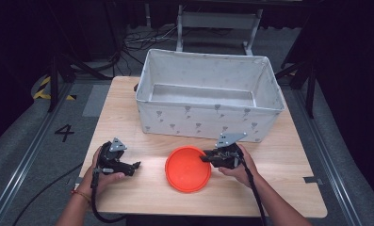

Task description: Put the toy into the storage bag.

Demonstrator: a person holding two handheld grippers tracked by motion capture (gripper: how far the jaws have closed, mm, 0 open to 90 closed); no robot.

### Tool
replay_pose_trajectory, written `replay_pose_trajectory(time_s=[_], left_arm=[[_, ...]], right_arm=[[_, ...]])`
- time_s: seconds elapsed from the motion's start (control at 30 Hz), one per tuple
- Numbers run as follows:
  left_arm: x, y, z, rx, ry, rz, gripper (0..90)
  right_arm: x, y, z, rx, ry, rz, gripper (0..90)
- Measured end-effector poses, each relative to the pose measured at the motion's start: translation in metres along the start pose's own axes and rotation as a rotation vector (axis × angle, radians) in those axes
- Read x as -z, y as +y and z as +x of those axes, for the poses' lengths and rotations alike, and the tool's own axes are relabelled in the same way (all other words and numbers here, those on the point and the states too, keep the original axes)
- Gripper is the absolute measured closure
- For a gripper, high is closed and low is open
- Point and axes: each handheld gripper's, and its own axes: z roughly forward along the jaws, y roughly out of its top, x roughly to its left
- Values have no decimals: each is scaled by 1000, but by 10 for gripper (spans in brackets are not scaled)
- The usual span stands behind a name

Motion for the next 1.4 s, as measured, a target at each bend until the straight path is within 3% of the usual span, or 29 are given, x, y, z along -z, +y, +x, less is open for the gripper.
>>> replay_pose_trajectory(time_s=[0.23, 0.53, 1.4], left_arm=[[0, 0, 0, -2, 2, -2, 1], [0, 0, 0, -1, 1, 0, 1], [0, 0, 0, -1, 1, 0, 1]], right_arm=[[21, 8, 12, 79, 3, -34, 822], [42, 13, 21, 162, -61, 4, 824], [70, 15, 18, 188, -113, 49, 824]])
